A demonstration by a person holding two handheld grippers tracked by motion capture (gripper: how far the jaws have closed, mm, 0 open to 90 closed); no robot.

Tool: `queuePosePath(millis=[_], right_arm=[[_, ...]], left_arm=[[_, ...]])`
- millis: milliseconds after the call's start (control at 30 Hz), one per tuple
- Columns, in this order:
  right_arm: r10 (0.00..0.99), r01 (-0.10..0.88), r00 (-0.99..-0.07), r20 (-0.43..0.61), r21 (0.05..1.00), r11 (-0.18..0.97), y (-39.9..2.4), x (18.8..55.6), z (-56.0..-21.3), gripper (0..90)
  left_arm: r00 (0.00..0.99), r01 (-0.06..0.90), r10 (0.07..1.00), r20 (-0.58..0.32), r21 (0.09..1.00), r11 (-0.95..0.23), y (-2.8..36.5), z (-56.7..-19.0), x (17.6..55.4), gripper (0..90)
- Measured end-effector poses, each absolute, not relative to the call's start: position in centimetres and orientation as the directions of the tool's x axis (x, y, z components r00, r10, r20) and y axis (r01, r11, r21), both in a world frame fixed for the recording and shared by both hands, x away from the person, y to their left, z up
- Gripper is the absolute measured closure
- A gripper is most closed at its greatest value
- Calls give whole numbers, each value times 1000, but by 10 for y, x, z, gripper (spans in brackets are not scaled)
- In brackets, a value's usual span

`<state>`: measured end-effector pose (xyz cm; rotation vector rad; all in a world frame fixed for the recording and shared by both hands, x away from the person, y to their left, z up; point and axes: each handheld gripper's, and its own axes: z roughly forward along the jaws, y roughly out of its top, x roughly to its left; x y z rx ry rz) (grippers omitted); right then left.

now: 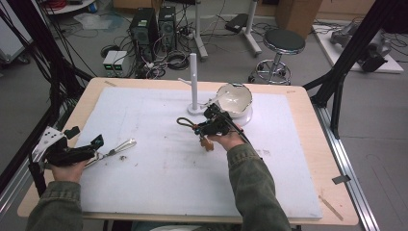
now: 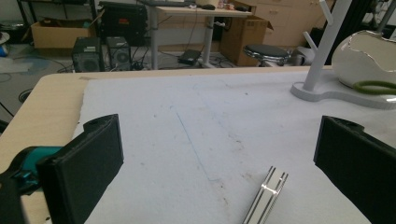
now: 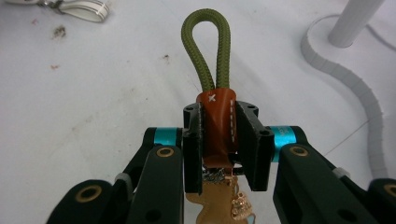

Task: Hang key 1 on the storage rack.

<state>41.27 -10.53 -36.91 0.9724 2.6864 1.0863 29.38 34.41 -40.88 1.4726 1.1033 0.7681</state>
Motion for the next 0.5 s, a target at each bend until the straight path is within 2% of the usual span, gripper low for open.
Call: queuePosePath(millis=[500], right_arm=[[597, 497, -793, 119, 693, 522, -126, 410, -331, 728]], left_arm=[[361, 226, 926, -107, 974, 24, 344, -409, 294, 17]])
